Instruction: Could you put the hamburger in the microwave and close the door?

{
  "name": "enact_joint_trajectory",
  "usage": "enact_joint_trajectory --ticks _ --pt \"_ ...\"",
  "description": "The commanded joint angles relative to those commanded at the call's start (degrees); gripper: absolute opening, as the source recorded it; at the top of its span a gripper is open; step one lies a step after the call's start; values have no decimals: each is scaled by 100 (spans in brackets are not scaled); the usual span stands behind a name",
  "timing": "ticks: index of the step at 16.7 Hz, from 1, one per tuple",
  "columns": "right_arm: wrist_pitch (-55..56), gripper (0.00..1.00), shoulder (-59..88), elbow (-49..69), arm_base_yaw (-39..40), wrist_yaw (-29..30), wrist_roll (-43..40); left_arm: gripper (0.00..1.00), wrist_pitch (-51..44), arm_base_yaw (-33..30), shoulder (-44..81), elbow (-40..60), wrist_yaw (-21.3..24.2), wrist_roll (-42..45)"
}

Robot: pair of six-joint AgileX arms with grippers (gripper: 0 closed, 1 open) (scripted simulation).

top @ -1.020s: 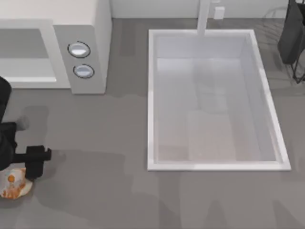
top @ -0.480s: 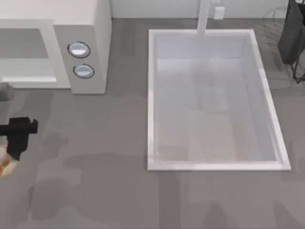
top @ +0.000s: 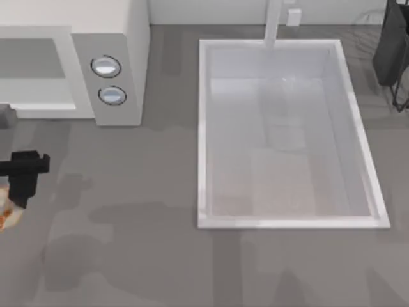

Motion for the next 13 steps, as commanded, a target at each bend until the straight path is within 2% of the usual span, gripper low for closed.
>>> enact_joint_trajectory --ticks 3,6,13 --pt "0 100 0 0 0 0 0 0 728 123 313 -28 123 103" --pt "0 100 0 0 0 0 0 0 1999 290 778 -46 293 238" --pt "0 100 0 0 0 0 0 0 6486 761 1965 -262 749 620"
